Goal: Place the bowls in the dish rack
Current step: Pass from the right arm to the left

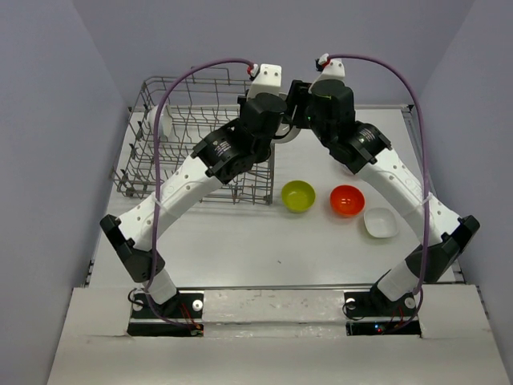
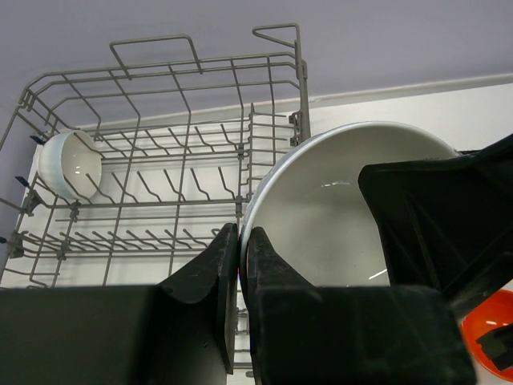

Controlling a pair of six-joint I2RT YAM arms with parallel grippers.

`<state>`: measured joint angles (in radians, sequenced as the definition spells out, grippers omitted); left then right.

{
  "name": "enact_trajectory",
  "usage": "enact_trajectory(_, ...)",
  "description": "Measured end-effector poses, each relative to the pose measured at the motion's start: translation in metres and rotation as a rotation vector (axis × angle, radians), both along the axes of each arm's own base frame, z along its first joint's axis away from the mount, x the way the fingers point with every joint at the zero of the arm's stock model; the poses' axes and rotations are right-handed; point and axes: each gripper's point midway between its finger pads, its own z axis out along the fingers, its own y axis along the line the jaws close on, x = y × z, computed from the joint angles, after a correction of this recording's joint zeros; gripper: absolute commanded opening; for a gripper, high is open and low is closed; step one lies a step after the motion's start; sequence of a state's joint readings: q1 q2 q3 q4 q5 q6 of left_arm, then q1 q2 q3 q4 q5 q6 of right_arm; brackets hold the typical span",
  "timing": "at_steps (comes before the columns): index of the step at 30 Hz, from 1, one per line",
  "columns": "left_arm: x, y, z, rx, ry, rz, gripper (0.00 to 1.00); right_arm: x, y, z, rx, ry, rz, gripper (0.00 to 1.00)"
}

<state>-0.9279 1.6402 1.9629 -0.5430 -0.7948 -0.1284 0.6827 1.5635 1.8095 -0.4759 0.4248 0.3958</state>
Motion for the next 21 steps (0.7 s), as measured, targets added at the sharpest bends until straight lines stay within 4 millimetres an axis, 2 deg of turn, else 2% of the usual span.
enact_trajectory(10,-0.005,0.007,0.011,-0.022,-0.018,0.005,0.0,-0.002,-0.008,0.0,-0.003,-0.006,-0.028,0.66)
enact_trajectory(21,-0.004,0.008,0.005,-0.009,-0.009,0.012,0.0,-0.02,-0.023,0.033,0.048,-0.068,-0.032,0.66)
